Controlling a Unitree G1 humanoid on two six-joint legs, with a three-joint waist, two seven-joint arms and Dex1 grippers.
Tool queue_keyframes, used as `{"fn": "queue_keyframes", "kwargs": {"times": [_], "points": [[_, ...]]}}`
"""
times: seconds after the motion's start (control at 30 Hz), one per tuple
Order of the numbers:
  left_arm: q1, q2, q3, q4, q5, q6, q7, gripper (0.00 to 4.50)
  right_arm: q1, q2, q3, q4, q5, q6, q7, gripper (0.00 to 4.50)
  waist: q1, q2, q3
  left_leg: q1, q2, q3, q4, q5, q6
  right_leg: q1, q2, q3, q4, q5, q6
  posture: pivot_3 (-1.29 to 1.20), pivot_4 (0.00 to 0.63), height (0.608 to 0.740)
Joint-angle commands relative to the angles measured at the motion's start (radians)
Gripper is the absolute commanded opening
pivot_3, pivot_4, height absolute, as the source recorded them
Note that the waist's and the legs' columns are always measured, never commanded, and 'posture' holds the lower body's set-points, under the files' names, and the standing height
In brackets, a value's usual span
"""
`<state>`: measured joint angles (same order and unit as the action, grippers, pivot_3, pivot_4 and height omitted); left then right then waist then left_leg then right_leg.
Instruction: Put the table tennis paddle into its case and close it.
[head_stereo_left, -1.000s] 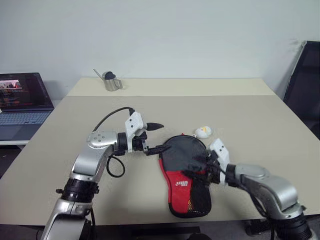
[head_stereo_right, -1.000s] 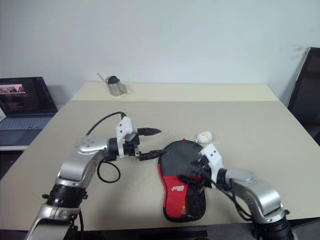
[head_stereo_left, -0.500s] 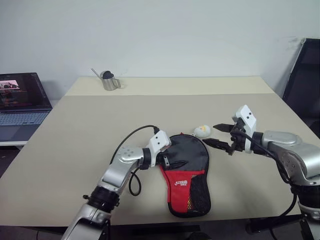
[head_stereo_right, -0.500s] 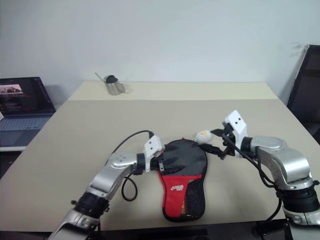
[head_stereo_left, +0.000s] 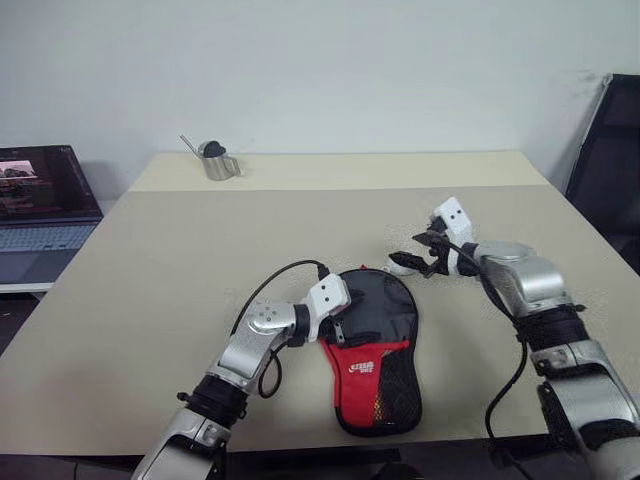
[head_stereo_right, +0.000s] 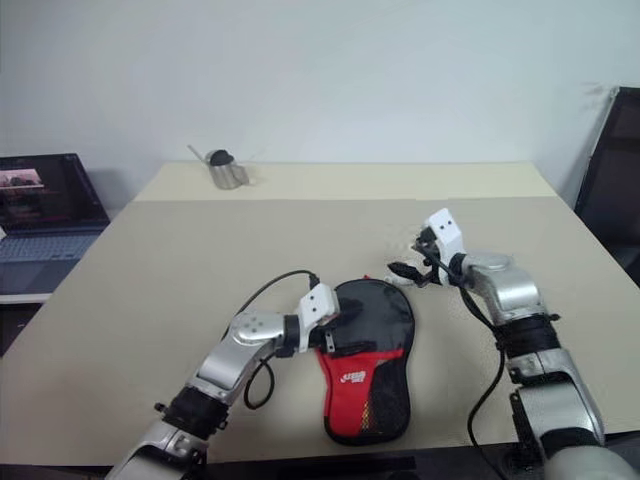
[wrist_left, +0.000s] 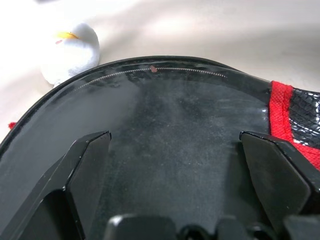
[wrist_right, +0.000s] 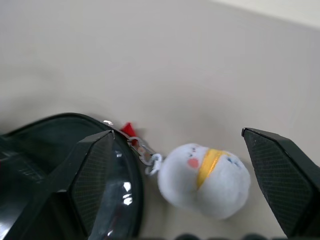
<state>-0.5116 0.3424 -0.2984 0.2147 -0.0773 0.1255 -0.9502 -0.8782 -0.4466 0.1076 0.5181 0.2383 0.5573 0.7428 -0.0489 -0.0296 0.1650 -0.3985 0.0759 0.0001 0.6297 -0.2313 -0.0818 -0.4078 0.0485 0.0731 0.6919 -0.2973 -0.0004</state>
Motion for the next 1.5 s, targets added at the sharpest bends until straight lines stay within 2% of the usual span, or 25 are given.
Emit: {"fn": "queue_keyframes", "kwargs": {"times": [0.03, 0.17, 0.4, 0.5, 0.77, 0.83, 0.93, 1.1, 1.27, 1.5], "points": [[0.019, -0.003, -0.005, -0.039, 0.001, 0.009, 0.005, 4.48, -0.058, 0.024, -0.008, 0.138, -0.039, -0.091, 0.015, 4.50, 0.001, 0.000, 0.000, 0.000, 0.000, 0.000, 0.000, 0.000, 0.000, 0.000, 0.000, 0.000, 0.000, 0.000, 0.000, 0.00, 0.150, 0.740], [0.028, 0.001, -0.004, -0.052, 0.002, 0.018, 0.009, 4.48, -0.081, 0.041, -0.011, 0.264, -0.071, -0.146, 0.040, 4.50, 0.001, 0.000, 0.000, 0.000, 0.000, 0.000, 0.000, 0.000, 0.000, 0.000, 0.000, 0.000, 0.000, 0.000, 0.000, 0.00, 0.150, 0.740], [0.033, 0.008, -0.006, -0.057, 0.007, 0.022, 0.009, 4.48, -0.107, 0.053, -0.043, 0.345, -0.081, -0.181, 0.048, 4.50, -0.001, 0.001, 0.000, 0.001, 0.000, 0.000, 0.000, 0.000, 0.000, 0.000, 0.000, 0.000, 0.002, 0.000, -0.001, 0.00, 0.150, 0.740], [0.026, 0.010, -0.014, -0.037, 0.019, 0.012, 0.005, 4.50, -0.110, 0.061, -0.046, 0.349, -0.083, -0.186, 0.045, 3.86, -0.002, 0.001, 0.000, 0.001, 0.000, 0.000, 0.000, 0.000, 0.000, 0.000, 0.000, 0.000, 0.003, 0.000, 0.000, 0.00, 0.150, 0.740], [-0.003, 0.000, -0.018, 0.042, 0.035, -0.023, 0.002, 4.50, -0.096, 0.082, -0.049, 0.334, -0.098, -0.180, 0.037, 1.25, -0.001, 0.001, 0.000, 0.002, 0.000, 0.001, 0.001, 0.000, 0.000, 0.000, 0.000, 0.000, 0.004, 0.000, 0.000, 0.00, 0.150, 0.740], [-0.006, -0.003, -0.023, 0.071, 0.042, -0.038, 0.005, 4.50, -0.095, 0.085, -0.047, 0.338, -0.111, -0.186, 0.023, 0.76, -0.001, 0.001, 0.000, 0.002, 0.000, 0.001, 0.001, 0.000, 0.000, 0.000, 0.000, 0.000, 0.005, 0.000, 0.000, 0.00, 0.150, 0.740], [-0.013, -0.021, -0.030, 0.143, 0.052, -0.052, 0.018, 4.50, -0.086, 0.086, -0.037, 0.337, -0.132, -0.196, -0.001, 0.34, -0.001, 0.002, 0.000, 0.003, 0.000, 0.001, 0.001, 0.000, 0.000, 0.001, 0.000, 0.000, 0.005, 0.000, 0.000, 0.00, 0.150, 0.740], [-0.023, -0.048, -0.051, 0.261, 0.079, -0.083, 0.035, 4.50, -0.057, 0.065, -0.020, 0.297, -0.173, -0.195, -0.011, 0.26, 0.000, 0.003, -0.003, 0.007, 0.000, 0.001, 0.001, 0.000, 0.000, 0.004, 0.000, 0.000, 0.006, -0.002, 0.003, 0.00, 0.150, 0.740], [-0.020, -0.062, -0.050, 0.279, 0.072, -0.088, 0.034, 4.50, -0.024, 0.020, -0.014, 0.201, -0.190, -0.150, 0.010, 0.26, 0.006, 0.008, -0.006, 0.008, -0.002, 0.002, 0.001, 0.001, 0.001, 0.004, -0.001, 0.001, 0.006, -0.002, 0.005, 0.00, 0.150, 0.740], [0.001, -0.070, -0.037, 0.250, 0.037, -0.031, 0.014, 4.50, 0.066, -0.100, -0.017, -0.049, -0.182, -0.002, 0.070, 0.25, 0.016, 0.009, -0.007, 0.007, -0.002, 0.002, 0.001, 0.001, 0.001, 0.004, -0.001, 0.001, 0.005, -0.002, 0.006, 0.00, 0.150, 0.740]]}}
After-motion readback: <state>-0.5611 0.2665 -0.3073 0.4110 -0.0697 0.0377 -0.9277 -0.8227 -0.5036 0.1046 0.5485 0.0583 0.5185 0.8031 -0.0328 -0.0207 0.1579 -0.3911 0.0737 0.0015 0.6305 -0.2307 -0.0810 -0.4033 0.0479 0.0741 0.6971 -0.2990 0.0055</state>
